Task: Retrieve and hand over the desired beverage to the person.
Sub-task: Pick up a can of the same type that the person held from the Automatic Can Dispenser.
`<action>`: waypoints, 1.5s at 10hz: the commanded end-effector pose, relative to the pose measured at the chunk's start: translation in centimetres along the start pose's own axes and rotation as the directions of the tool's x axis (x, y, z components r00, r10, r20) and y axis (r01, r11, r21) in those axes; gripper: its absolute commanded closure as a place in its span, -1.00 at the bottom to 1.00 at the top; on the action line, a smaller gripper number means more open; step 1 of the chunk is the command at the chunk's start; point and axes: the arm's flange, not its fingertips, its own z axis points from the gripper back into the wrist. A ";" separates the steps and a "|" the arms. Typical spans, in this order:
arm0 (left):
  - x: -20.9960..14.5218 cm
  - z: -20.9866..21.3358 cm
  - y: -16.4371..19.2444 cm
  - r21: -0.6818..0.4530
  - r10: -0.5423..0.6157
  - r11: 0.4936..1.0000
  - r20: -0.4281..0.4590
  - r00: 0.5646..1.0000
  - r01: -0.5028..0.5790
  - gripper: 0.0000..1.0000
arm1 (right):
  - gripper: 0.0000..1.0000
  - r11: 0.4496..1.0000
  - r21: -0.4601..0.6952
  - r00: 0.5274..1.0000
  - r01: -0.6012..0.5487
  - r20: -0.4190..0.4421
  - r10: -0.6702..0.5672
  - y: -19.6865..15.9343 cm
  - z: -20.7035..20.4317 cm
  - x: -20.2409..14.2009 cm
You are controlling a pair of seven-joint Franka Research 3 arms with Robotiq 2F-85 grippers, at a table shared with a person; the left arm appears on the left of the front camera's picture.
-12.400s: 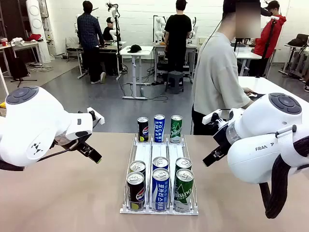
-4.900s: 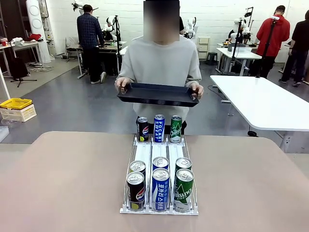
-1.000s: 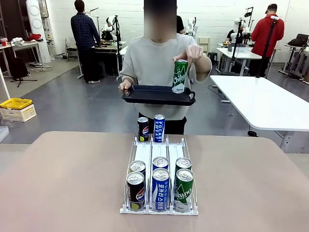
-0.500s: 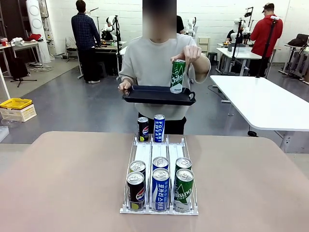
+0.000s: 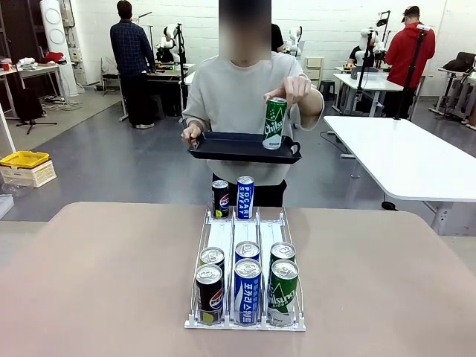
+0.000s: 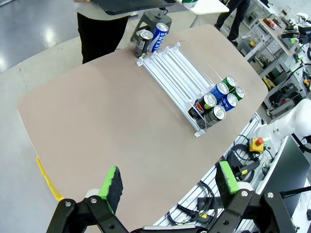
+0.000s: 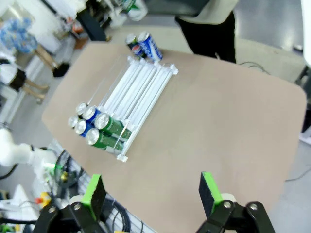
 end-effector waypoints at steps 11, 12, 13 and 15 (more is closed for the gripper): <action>0.0 0.2 0.1 -0.014 -0.019 1.000 0.013 1.000 0.019 -1.00 | -1.00 0.846 -0.508 0.929 0.165 -0.207 -0.305 24.2 -25.0 5.0; 0.0 0.2 0.1 -0.014 -0.019 1.000 0.013 1.000 0.019 -1.00 | -1.00 0.848 -0.505 0.924 0.162 -0.223 -0.310 23.8 -25.4 4.9; 0.0 0.2 0.1 -0.014 -0.019 1.000 0.013 1.000 0.019 -1.00 | -1.00 0.848 -0.511 0.930 0.141 -0.226 -0.290 23.9 -24.7 4.1; 0.0 0.2 0.1 -0.014 -0.019 1.000 0.013 1.000 0.019 -1.00 | -1.00 0.848 -0.511 0.930 0.141 -0.226 -0.290 23.9 -24.7 4.1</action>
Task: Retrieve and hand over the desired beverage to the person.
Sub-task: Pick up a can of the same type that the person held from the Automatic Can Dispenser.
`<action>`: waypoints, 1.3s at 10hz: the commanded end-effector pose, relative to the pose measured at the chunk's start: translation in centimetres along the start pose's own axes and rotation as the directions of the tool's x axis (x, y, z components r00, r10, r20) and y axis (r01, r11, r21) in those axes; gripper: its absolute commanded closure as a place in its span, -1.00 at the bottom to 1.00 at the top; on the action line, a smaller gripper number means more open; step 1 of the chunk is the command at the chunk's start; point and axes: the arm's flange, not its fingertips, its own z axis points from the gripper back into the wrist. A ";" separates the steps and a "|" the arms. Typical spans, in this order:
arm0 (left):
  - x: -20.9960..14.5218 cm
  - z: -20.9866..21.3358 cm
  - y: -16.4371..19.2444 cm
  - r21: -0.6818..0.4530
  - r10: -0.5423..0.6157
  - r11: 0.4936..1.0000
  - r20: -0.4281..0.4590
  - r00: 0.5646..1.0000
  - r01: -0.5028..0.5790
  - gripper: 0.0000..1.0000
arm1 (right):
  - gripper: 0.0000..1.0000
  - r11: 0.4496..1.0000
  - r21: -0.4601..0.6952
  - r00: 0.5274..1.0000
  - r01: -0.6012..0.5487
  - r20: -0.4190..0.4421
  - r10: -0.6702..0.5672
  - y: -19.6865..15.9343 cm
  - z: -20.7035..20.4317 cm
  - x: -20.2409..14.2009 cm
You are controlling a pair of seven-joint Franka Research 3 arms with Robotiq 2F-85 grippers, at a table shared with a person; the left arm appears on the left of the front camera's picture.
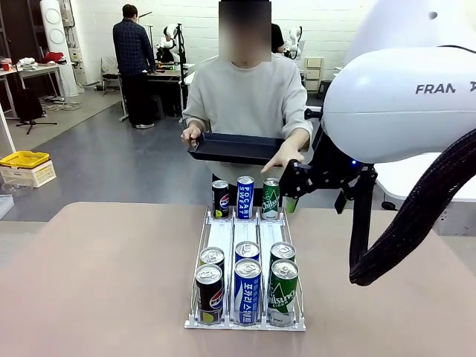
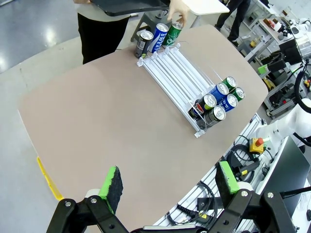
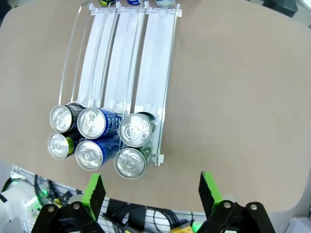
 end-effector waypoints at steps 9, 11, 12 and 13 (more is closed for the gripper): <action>-0.1 0.1 0.1 -0.015 -0.019 1.000 0.010 1.000 0.019 -1.00 | -1.00 0.988 -0.039 0.976 0.147 -0.156 -0.151 2.7 -4.1 -1.7; -0.1 0.1 0.1 -0.015 -0.019 1.000 0.010 1.000 0.019 -1.00 | -1.00 0.987 -0.072 0.968 0.144 -0.199 -0.156 4.1 -5.4 -2.9; -0.1 0.1 0.1 -0.015 -0.019 1.000 0.010 1.000 0.019 -1.00 | -1.00 0.987 -0.085 0.970 0.138 -0.191 -0.152 4.4 -6.0 -3.3; -0.1 0.1 0.1 -0.015 -0.019 1.000 0.010 1.000 0.019 -1.00 | -1.00 0.990 -0.074 0.973 0.124 -0.186 -0.135 4.6 -6.8 -3.5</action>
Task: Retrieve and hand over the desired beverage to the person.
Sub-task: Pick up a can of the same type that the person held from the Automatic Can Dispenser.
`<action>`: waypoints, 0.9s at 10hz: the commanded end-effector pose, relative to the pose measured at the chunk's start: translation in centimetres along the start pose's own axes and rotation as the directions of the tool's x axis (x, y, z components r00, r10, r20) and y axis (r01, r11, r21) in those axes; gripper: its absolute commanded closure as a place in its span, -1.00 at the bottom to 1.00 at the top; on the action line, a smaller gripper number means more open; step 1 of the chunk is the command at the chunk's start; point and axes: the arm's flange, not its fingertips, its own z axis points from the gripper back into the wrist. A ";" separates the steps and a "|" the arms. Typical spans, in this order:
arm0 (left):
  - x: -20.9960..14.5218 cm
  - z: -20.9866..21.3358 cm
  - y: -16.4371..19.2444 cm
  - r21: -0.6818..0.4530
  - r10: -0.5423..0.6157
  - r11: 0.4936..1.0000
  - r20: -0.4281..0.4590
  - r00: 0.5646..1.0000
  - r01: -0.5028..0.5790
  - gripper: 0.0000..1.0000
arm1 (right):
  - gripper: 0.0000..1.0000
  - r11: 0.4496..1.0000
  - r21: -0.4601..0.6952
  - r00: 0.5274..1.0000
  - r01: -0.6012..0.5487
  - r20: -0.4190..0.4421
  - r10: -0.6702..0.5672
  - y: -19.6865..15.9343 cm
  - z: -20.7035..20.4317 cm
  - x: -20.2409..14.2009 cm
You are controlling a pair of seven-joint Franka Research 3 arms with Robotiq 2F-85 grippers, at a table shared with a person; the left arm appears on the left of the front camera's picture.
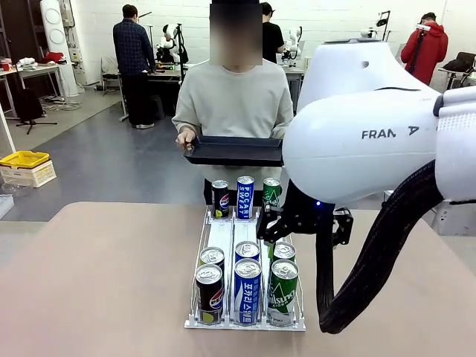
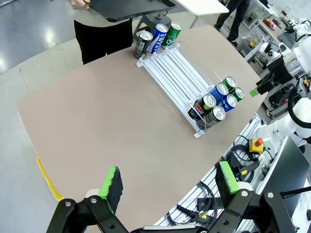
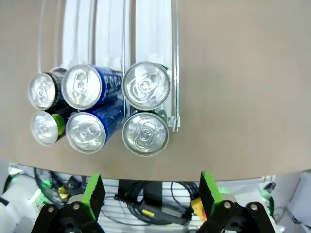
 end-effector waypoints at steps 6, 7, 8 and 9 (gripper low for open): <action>-0.2 0.1 0.1 -0.013 -0.018 1.000 0.008 1.000 0.018 -1.00 | -1.00 0.998 0.012 0.997 0.064 0.029 -0.065 1.1 -4.1 1.0; -0.2 0.1 0.1 -0.013 -0.018 1.000 0.008 1.000 0.018 -1.00 | -1.00 0.998 0.003 0.998 0.067 0.012 -0.067 1.3 -4.7 1.2; -0.2 0.1 0.1 -0.013 -0.018 1.000 0.008 1.000 0.018 -1.00 | -1.00 0.998 -0.004 0.997 0.070 0.009 -0.070 1.4 -4.9 1.4; -0.2 0.1 0.1 -0.013 -0.018 1.000 0.008 1.000 0.018 -1.00 | -1.00 0.997 -0.014 0.997 0.075 0.009 -0.075 1.4 -4.9 1.4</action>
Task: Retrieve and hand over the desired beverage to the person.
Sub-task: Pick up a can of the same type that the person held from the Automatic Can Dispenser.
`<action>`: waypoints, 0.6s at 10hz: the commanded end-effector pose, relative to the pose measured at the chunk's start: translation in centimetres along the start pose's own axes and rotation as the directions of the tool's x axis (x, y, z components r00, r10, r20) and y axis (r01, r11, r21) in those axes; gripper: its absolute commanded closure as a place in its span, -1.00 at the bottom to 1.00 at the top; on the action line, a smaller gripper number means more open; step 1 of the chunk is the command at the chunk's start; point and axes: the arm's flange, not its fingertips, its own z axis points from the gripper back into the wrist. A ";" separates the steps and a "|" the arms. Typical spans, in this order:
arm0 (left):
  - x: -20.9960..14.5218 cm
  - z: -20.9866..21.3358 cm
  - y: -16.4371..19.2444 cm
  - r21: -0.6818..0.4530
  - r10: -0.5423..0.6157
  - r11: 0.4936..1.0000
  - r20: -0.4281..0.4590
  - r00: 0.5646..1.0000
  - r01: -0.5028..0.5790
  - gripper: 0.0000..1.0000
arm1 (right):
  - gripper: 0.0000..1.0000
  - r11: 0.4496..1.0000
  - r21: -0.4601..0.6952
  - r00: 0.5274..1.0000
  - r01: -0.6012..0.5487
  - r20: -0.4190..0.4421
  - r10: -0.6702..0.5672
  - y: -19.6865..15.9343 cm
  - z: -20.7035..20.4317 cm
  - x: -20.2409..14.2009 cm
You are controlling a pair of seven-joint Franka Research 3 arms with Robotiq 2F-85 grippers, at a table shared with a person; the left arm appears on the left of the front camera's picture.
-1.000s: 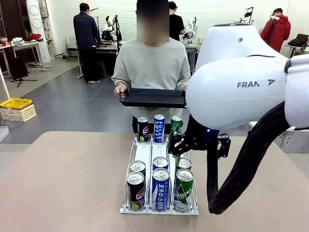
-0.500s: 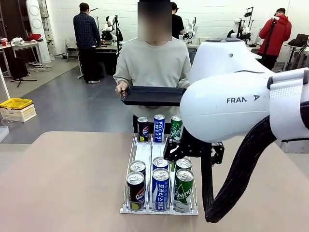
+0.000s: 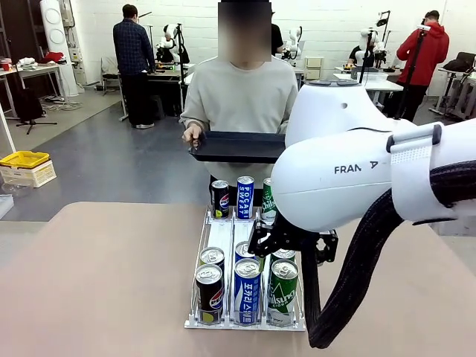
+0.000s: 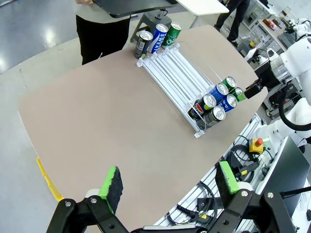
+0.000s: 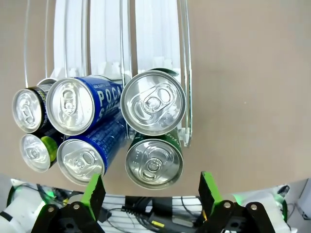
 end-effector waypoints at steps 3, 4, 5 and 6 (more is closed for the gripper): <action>-0.1 0.1 0.1 -0.013 -0.019 1.000 0.008 1.000 0.019 -1.00 | -1.00 0.998 -0.041 0.998 0.053 0.046 -0.051 0.3 0.2 0.1; -0.1 0.1 0.1 -0.013 -0.019 1.000 0.008 1.000 0.019 -1.00 | -1.00 0.998 -0.035 0.998 0.057 0.040 -0.055 0.1 0.2 0.3; -0.1 0.1 0.1 -0.013 -0.019 1.000 0.008 1.000 0.019 -1.00 | -1.00 0.997 -0.040 0.998 0.063 0.033 -0.062 0.0 0.0 0.5; -0.1 0.1 0.1 -0.013 -0.019 1.000 0.008 1.000 0.019 -1.00 | -1.00 0.997 -0.042 0.997 0.068 0.025 -0.067 -0.1 -0.2 0.7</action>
